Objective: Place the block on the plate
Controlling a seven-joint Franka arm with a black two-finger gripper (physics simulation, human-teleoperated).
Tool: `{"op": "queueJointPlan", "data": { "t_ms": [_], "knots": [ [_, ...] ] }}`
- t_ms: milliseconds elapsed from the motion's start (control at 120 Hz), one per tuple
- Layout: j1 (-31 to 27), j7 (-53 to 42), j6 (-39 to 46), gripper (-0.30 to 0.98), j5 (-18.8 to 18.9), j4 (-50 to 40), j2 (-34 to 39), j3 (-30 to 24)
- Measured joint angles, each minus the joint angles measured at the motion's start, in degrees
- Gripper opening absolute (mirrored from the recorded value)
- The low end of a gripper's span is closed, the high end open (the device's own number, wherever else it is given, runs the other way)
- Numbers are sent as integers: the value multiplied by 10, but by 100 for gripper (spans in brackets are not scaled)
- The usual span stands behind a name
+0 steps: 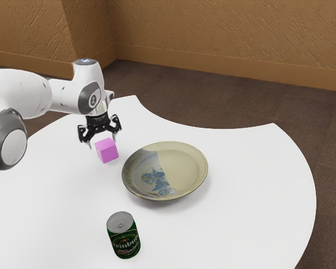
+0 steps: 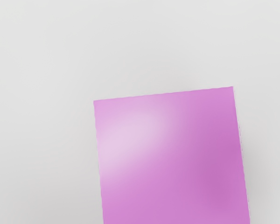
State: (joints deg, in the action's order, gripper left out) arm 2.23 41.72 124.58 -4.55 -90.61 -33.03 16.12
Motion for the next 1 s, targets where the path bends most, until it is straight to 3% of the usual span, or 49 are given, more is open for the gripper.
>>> {"op": "queueJointPlan", "data": {
  "t_ms": [258, 1000],
  "knots": [
    [-22, -6, 3, 69, -3, 60, -50, -15],
    [-34, -29, 9, 69, -29, 84, -101, -17]
  ]
}}
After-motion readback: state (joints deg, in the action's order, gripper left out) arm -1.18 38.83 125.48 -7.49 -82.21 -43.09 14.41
